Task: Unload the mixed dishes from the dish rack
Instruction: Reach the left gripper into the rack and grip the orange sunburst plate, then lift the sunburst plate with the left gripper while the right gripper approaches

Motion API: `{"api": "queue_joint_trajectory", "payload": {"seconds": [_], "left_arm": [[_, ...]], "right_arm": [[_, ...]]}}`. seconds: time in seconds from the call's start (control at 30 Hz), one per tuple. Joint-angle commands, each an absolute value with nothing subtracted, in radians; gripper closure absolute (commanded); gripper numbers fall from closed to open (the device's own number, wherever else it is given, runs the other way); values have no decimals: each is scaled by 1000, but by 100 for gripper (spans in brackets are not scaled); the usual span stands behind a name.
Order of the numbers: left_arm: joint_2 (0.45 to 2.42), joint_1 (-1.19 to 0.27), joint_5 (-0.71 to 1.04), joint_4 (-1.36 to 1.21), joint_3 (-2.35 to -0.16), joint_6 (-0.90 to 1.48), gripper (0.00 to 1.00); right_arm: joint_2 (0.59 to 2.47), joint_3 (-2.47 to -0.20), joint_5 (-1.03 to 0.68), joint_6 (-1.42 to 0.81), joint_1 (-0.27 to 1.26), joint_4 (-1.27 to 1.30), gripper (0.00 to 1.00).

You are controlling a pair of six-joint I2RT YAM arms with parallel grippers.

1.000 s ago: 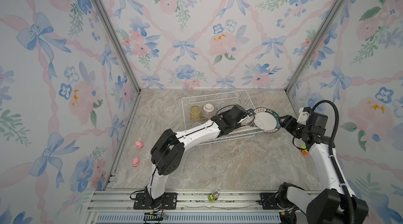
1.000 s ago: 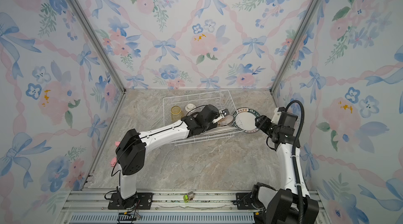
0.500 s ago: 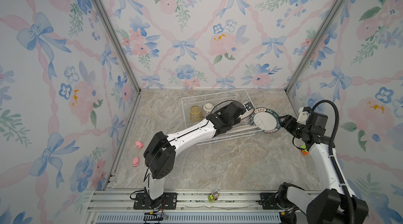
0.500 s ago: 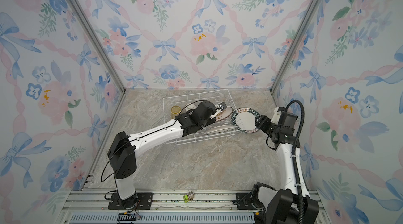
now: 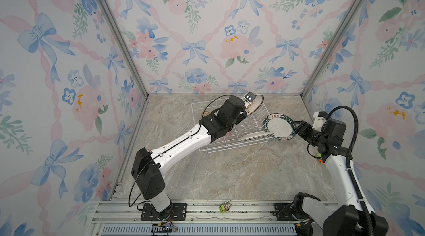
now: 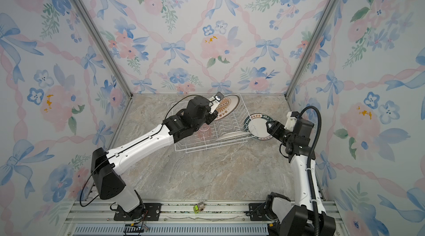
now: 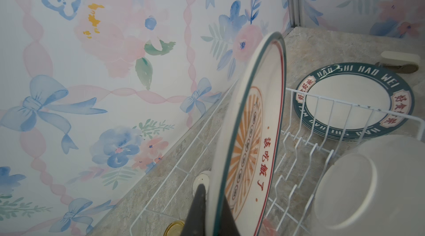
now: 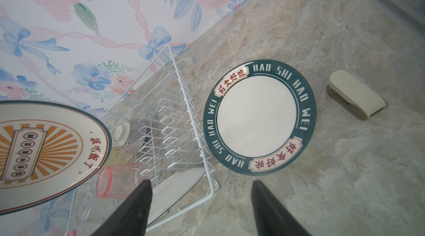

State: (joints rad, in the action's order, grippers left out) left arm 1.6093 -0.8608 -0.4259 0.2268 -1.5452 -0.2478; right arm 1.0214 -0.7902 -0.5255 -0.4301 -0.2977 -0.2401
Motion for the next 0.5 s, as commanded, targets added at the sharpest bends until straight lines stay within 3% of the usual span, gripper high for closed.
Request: {"api": "queue_joint_trajectory", "payload": {"seconds": [0.0,0.27,0.47], "left_arm": [[1515,-824,-279,198,-1501,-102,91],[1420,-724,37,173,-1395,116,91],[1372,-644,276,15,-1284,251,91]], "right_arm": [[991,-763,-624,-452,-279,-126,30],[993,-702,-849,-528,-225,117,33],[1038,-684,-960,-548,-114,228,40]]}}
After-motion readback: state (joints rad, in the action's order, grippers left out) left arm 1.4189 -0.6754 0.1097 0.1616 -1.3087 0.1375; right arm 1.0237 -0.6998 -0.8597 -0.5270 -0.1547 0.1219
